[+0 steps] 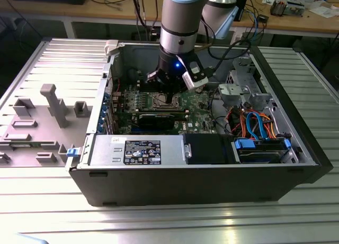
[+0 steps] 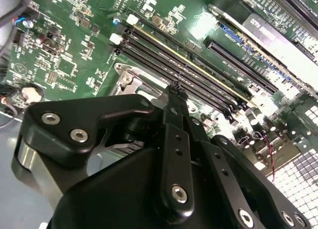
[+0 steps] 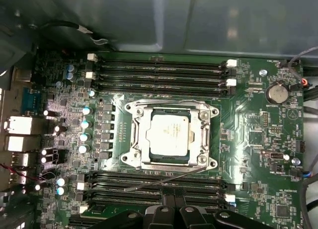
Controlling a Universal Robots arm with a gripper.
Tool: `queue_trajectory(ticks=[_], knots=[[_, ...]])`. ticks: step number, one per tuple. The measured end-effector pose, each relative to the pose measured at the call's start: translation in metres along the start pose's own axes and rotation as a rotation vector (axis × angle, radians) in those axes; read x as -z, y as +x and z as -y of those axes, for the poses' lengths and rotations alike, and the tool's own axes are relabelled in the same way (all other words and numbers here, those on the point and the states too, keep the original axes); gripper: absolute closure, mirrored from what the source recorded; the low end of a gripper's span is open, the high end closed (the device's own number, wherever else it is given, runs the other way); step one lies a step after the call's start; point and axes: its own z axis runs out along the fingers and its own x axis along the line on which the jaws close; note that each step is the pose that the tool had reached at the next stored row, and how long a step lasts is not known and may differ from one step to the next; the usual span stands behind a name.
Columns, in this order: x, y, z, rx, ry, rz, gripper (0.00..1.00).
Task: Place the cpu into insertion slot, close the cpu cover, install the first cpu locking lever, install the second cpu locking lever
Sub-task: 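Install the second cpu locking lever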
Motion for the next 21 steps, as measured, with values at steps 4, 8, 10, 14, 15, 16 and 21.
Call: queue_trajectory(ticks=[4, 8, 10, 14, 15, 16, 21], knots=[[-0.0030, 0.0059, -0.0002, 0.010, 0.0002, -0.0020, 0.89], [-0.0065, 0.0128, -0.0004, 0.019, 0.0004, -0.0029, 0.89], [-0.0077, 0.0159, -0.0007, 0.021, 0.0005, -0.0032, 0.89], [-0.0083, 0.0166, -0.0014, 0.021, -0.0002, -0.0031, 0.89], [-0.0083, 0.0166, -0.0017, 0.021, -0.0002, -0.0031, 0.89], [-0.0083, 0.0165, -0.0020, 0.021, -0.0003, -0.0031, 0.89], [-0.0087, 0.0169, -0.0025, 0.021, -0.0002, -0.0031, 0.89]])
